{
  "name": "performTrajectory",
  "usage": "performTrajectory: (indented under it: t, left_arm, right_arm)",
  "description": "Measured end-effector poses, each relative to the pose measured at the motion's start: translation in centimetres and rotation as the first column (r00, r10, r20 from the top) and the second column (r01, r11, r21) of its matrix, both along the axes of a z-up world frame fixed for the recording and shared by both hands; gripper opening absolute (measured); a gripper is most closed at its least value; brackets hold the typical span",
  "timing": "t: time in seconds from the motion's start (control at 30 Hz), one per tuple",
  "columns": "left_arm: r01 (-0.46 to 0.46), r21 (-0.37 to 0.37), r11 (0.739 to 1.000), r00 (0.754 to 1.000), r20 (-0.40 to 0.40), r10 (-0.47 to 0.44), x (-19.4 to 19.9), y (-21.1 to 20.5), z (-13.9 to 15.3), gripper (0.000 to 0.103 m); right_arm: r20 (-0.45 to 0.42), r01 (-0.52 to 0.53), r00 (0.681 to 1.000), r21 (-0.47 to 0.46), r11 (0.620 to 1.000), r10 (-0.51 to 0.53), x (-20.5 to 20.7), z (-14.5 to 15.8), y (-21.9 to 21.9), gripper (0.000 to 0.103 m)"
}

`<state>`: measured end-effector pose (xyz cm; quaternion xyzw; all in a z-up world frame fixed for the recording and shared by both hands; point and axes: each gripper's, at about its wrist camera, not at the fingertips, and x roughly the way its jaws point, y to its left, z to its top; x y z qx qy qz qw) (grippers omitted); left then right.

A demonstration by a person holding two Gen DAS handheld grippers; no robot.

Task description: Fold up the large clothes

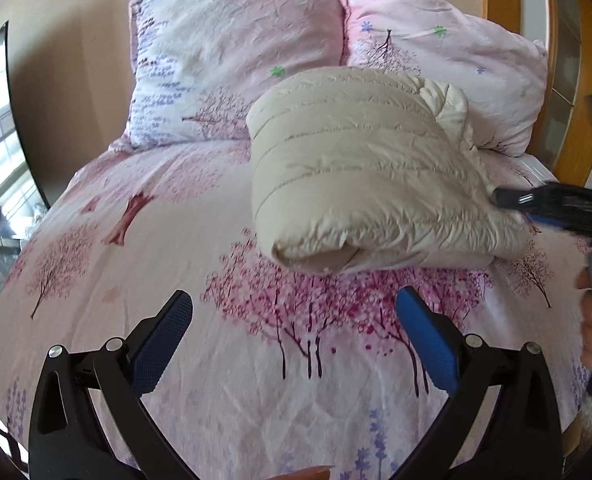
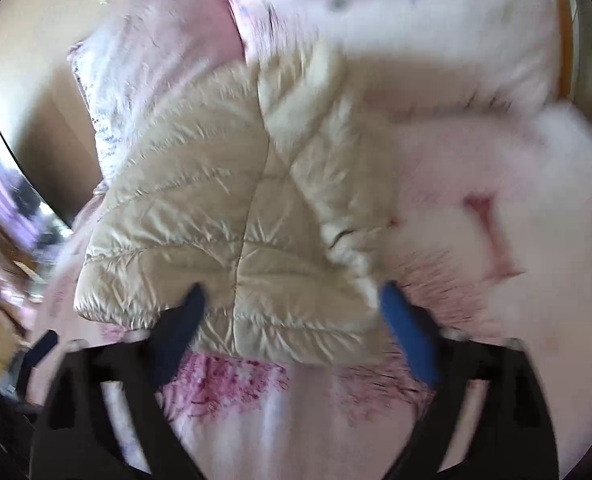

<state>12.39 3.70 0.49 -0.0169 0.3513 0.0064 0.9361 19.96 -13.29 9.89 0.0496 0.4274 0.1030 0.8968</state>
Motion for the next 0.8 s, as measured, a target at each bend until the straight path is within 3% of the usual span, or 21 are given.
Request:
performTrajectory:
  t: [0.07, 0.17, 0.33, 0.4, 0.57, 0.8]
  left_arm:
    - [-0.001, -0.017, 1.000, 1.000, -0.006, 0.001, -0.4, 0.0, -0.2, 0.102]
    - [-0.011, -0.036, 0.999, 0.999, -0.040, 0.009, -0.9, 0.0, -0.4, 0.102]
    - [-0.003, -0.041, 0.999, 0.999, -0.040, 0.001, -2.0, -0.2, -0.2, 0.102]
    - [-0.001, -0.036, 0.999, 0.999, -0.054, -0.001, -2.2, -0.3, -0.2, 0.102]
    - [-0.009, -0.015, 1.000, 0.993, -0.115, 0.007, -2.2, -0.5, -0.7, 0.102]
    - [-0.003, 0.003, 1.000, 0.984, -0.176, 0.003, -1.6, -0.7, -1.2, 0.102]
  right_arm:
    - [0.110, 0.022, 0.994, -0.052, 0.998, -0.016, -2.7, 1.9, 0.4, 0.101]
    - [0.160, 0.035, 0.987, -0.057, 0.998, -0.025, -5.6, 3.0, 0.4, 0.101]
    - [0.084, 0.009, 0.996, -0.028, 1.000, -0.007, -7.6, 2.2, -0.1, 0.101]
    - [0.065, 0.018, 0.998, -0.055, 0.998, -0.014, -8.6, 1.2, -0.2, 0.101]
    - [0.040, 0.012, 0.999, -0.224, 0.974, -0.003, -9.5, -0.5, 1.8, 0.101]
    - [-0.004, -0.017, 1.000, -0.254, 0.967, 0.016, -9.4, -1.4, 2.5, 0.101]
